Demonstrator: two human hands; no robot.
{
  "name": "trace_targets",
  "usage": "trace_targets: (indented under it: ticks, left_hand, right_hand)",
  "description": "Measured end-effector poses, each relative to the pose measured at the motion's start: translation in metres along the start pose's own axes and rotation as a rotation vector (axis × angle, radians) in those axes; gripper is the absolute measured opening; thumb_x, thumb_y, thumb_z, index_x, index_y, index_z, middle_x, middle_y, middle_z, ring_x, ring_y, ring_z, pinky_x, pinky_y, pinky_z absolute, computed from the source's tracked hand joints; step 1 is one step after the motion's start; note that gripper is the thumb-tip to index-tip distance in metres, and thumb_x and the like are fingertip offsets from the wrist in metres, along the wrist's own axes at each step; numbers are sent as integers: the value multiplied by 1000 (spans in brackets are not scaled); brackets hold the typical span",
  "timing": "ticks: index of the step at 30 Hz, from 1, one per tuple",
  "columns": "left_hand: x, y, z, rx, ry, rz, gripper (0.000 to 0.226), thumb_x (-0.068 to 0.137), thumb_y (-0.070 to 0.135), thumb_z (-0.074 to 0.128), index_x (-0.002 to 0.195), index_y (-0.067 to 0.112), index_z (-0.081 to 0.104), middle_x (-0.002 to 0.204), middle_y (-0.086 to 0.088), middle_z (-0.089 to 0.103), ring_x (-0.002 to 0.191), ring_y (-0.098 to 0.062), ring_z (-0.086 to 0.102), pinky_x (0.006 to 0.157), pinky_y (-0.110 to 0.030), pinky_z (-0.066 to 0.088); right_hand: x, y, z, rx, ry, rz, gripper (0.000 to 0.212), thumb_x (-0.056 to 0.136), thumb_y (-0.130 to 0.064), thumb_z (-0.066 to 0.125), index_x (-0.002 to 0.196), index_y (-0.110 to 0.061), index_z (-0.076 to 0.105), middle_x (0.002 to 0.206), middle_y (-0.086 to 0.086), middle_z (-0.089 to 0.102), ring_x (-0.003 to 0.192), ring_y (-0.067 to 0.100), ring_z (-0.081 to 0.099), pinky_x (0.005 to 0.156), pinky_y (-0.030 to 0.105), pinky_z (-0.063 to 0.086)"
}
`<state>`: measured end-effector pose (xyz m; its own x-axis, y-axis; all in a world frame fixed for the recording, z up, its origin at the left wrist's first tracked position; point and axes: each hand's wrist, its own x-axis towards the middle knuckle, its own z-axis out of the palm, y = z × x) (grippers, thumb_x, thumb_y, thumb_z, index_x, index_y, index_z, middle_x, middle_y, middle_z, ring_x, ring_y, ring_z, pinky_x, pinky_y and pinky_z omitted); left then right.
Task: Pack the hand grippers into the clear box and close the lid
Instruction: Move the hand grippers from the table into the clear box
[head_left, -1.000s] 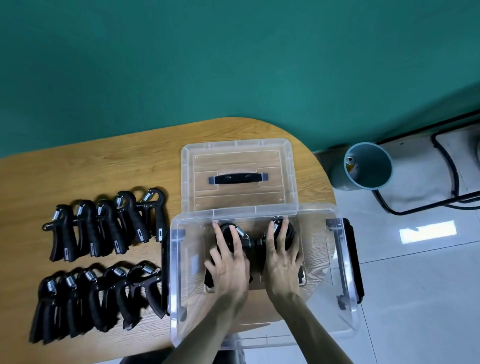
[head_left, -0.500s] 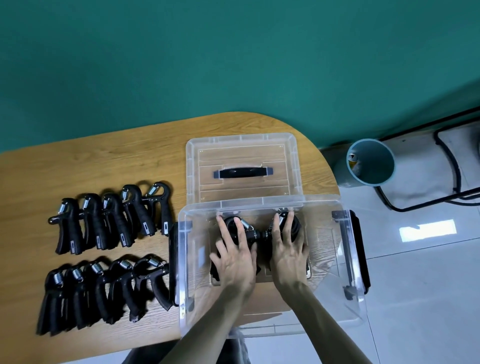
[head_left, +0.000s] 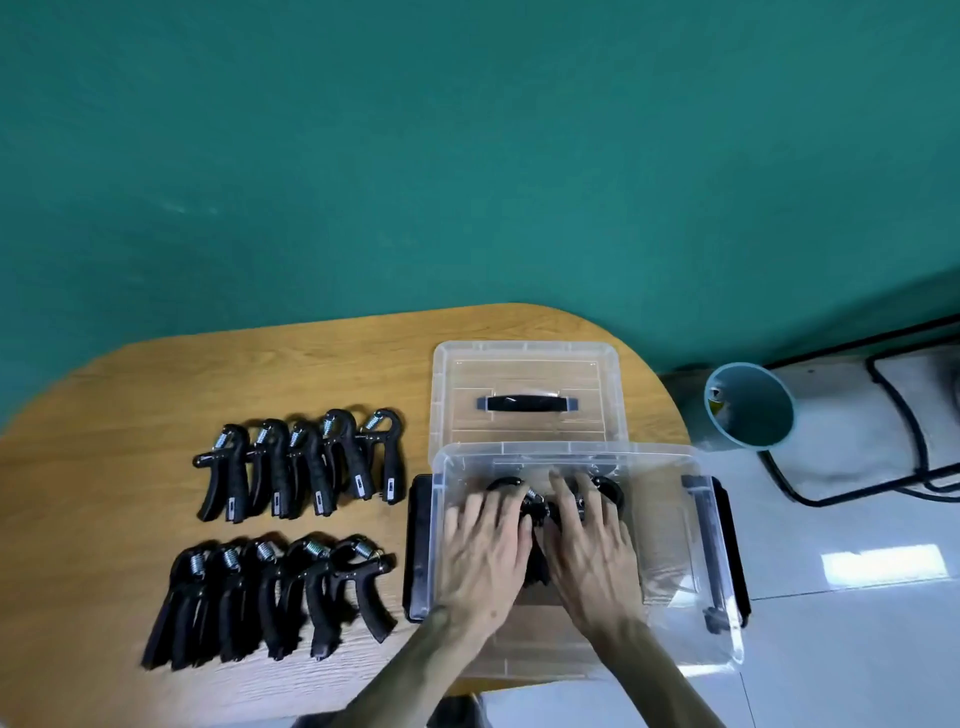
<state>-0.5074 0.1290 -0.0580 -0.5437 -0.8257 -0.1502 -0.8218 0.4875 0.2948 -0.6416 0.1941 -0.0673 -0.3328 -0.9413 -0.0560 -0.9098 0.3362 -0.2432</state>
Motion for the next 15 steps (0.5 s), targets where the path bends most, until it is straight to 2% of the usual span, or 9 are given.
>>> trace_targets:
  ticks: [4,7,11,15]
  left_hand:
    - [-3,-16,-31,-36,98,-42,46,106,39,22,137,24,52,121,4,65,110,-18,56,94,-37,47]
    - [-3,-34,-52,-25,131,-74,47,105,42,22,137,23,52,124,3,62,108,-18,54,92,-37,45]
    - [-9,-69,-74,-44,128,-140,48,104,47,24,136,21,49,119,-1,62,101,-22,59,88,-39,49]
    - [-22,-110,-88,-45,161,-201,46,103,46,31,133,20,52,113,-2,65,97,-24,63,82,-39,52]
  right_hand:
    - [12,-32,-29,-10,29,-78,52,95,-33,49,144,-15,45,141,14,50,106,33,59,87,42,55]
    - [24,-62,-43,-22,28,-93,51,95,-39,46,139,-15,48,139,12,53,103,31,60,81,42,57]
    - [32,-104,-48,-68,-1,-151,51,97,-44,39,138,-15,50,121,10,58,99,30,59,82,42,55]
    - [35,-143,-38,-138,-65,-201,48,94,-39,38,133,-13,48,112,10,56,93,31,57,76,43,54]
